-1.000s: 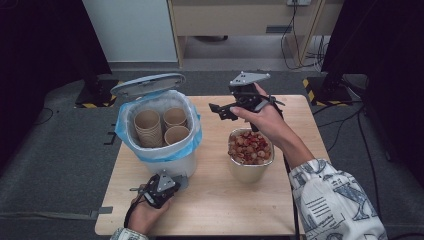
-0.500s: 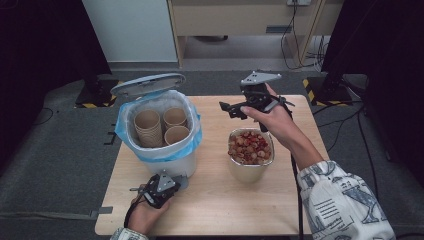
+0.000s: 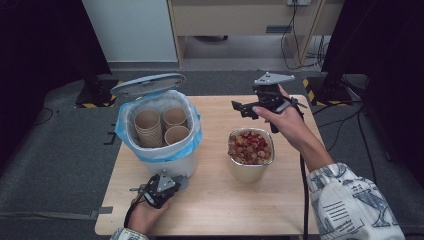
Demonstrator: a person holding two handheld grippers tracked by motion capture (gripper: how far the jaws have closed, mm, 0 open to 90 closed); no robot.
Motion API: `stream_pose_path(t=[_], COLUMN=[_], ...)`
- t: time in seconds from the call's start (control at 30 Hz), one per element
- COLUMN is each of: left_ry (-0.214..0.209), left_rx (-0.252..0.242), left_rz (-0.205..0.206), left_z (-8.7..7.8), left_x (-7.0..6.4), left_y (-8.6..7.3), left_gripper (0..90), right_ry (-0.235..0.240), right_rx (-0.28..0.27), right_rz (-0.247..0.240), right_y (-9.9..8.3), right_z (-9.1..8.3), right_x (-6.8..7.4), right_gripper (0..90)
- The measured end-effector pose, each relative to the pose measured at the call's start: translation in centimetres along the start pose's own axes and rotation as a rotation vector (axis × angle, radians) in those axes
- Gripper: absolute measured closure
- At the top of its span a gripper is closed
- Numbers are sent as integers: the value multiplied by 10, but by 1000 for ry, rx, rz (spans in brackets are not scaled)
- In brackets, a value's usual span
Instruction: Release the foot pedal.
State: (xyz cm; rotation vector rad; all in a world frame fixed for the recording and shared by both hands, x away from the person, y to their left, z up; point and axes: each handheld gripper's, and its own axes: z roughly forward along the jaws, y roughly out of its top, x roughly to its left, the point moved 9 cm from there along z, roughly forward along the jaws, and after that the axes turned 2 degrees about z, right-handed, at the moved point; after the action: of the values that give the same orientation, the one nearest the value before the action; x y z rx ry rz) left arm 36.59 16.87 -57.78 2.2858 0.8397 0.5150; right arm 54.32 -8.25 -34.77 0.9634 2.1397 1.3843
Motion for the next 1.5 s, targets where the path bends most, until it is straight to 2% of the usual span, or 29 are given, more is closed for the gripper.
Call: stream_pose_path(t=[0.37,0.47,0.57,0.67,0.77,0.9,1.03,1.2,1.33,1.5], left_ry=[-3,7,-6,-13,-7,11,60,101,116,157], left_rx=[-2,0,-6,-36,-81,-111,-108,-93,-89,-87], left_rz=[-5,-12,-40,-75,-120,-171,-226,-272,-296,-323], left_z=[0,-3,-11,-24,-40,-53,-54,-55,-55,-54], left_x=[0,1,0,-3,-3,3,18,28,34,44], left_y=[0,0,-2,-3,-4,-9,-14,-20,-24,-29], left_gripper=[896,866,801,760,727,666,561,433,364,248], right_ry=[-39,-45,-58,-73,-86,-107,-120,-138,-146,-148], right_rx=[14,10,12,17,17,18,19,23,21,20], right_rz=[23,29,38,43,52,74,83,99,105,108], right_y=[-16,-18,-22,-27,-31,-38,-42,-46,-48,-50], right_z=[-9,-11,-15,-19,-24,-30,-34,-38,-40,-43], right_x=[-22,-27,-34,-42,-51,-62,-70,-80,-84,-87], right_gripper=[52,52,52,52,51,51,51,50,50,49])
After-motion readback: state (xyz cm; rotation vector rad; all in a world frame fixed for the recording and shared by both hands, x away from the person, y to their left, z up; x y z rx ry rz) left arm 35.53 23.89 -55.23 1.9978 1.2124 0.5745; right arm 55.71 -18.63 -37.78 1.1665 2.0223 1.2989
